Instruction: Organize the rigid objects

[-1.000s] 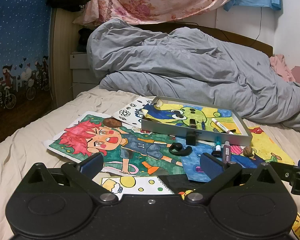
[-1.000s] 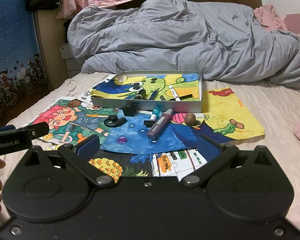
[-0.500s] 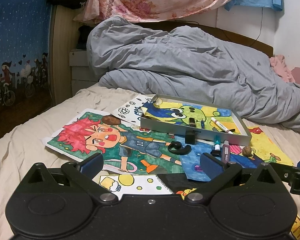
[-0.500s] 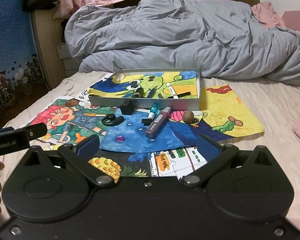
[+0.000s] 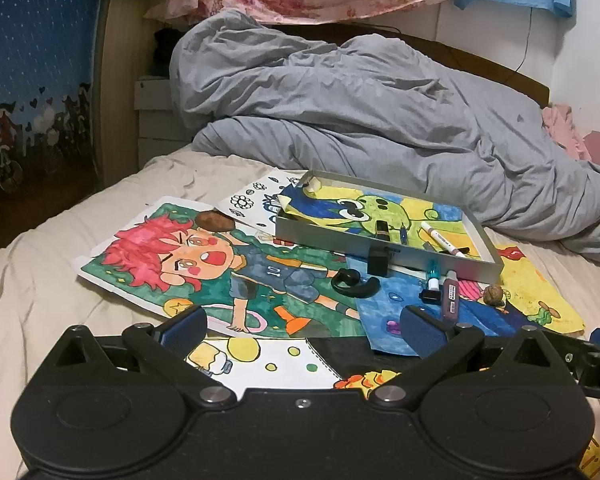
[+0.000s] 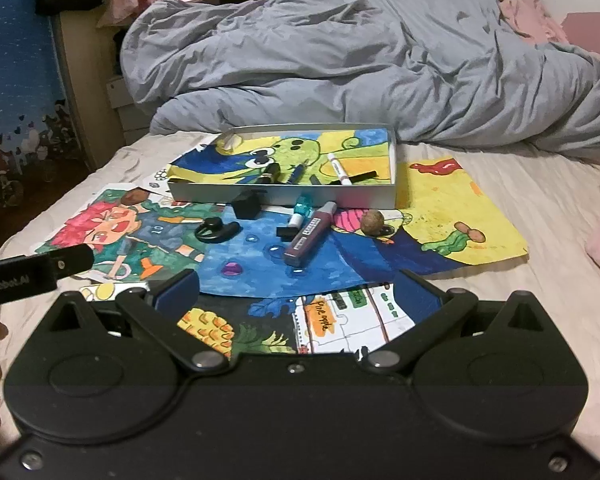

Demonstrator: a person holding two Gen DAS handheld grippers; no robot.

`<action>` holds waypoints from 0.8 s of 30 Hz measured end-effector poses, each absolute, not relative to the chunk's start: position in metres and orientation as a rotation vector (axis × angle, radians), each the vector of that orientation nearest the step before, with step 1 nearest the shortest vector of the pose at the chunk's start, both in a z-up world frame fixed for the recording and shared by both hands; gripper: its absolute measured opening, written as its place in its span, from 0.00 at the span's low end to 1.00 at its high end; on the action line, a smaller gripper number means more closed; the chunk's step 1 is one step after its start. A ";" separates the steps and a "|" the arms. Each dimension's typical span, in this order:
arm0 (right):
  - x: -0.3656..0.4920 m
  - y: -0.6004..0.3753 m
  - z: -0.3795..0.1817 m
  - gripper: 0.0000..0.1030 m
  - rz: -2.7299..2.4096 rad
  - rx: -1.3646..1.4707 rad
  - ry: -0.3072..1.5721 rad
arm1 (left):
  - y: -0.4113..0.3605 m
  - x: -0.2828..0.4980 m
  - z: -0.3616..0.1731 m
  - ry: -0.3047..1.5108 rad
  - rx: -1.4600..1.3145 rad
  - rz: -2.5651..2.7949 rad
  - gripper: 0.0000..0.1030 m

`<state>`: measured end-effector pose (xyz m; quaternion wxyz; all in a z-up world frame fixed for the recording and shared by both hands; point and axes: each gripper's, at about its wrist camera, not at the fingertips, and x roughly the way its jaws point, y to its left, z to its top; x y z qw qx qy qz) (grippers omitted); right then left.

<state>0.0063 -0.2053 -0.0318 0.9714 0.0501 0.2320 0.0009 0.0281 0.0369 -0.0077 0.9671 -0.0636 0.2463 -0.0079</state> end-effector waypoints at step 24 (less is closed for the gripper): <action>0.072 -0.212 -0.040 1.00 -0.019 0.070 0.550 | 0.030 0.117 -0.023 0.561 -0.099 -0.100 0.99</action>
